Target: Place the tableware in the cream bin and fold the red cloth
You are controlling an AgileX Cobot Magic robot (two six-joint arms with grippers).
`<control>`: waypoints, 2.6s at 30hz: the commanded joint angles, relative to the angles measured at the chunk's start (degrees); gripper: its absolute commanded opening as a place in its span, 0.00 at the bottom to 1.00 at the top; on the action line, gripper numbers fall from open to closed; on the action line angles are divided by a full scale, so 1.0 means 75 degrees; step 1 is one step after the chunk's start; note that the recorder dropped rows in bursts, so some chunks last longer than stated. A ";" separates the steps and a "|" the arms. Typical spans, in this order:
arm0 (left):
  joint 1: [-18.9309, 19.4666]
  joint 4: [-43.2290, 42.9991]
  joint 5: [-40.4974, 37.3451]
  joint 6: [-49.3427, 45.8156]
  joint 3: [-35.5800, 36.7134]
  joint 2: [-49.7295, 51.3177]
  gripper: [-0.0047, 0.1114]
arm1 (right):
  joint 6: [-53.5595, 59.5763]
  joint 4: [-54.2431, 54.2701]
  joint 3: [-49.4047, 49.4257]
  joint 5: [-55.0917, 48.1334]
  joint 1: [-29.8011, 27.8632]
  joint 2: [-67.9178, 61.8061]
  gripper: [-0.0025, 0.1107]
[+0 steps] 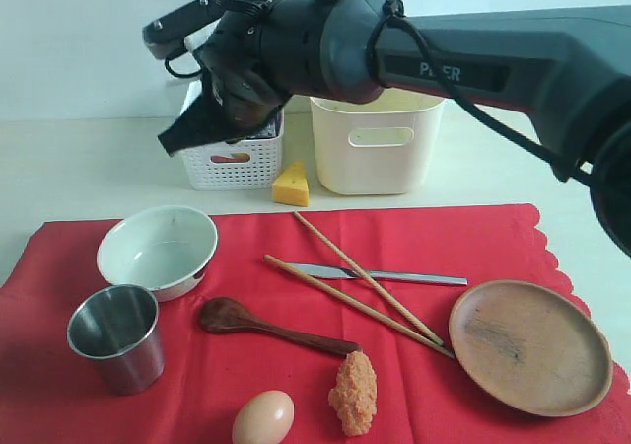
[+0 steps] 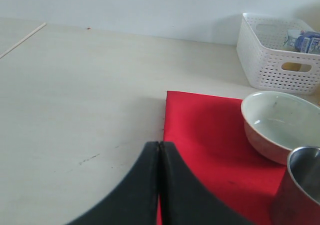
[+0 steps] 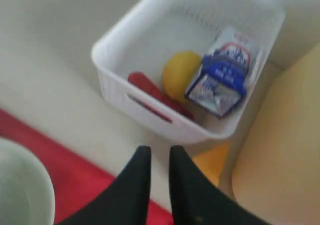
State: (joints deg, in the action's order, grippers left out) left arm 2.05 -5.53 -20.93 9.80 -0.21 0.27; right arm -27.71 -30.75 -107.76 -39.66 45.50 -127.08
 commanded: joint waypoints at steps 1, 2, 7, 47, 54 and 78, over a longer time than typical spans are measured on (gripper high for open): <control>0.0017 0.0010 0.0077 -0.0003 0.0028 -0.0036 0.05 | 0.0602 0.0666 -0.0058 -0.1339 -0.0041 -0.0014 0.42; 0.0017 0.0010 0.0077 -0.0003 0.0028 -0.0036 0.05 | 0.0602 0.0704 -0.0058 -0.1516 -0.0041 -0.0059 0.49; 0.0017 0.0010 0.0077 -0.0003 0.0028 -0.0036 0.05 | -0.0094 0.0804 -0.0058 -0.1544 -0.0117 -0.0377 0.81; -0.0016 0.0010 0.0077 -0.0001 0.0028 -0.0036 0.05 | -0.7380 -0.2951 -0.0076 0.1019 -0.0616 -0.2360 0.44; -0.0016 0.0010 0.0077 -0.0001 0.0028 -0.0036 0.05 | -0.7326 -0.3138 -0.0076 0.0199 -0.0553 -0.2274 0.05; -0.0017 0.0010 0.0077 -0.0017 0.0028 -0.0036 0.05 | -0.6159 -0.4071 -0.0076 -0.0868 0.0886 -0.1058 0.02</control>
State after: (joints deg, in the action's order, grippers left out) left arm 2.05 -5.53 -20.93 9.80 -0.21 0.27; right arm -76.78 -59.18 -108.00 -47.07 50.47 -137.62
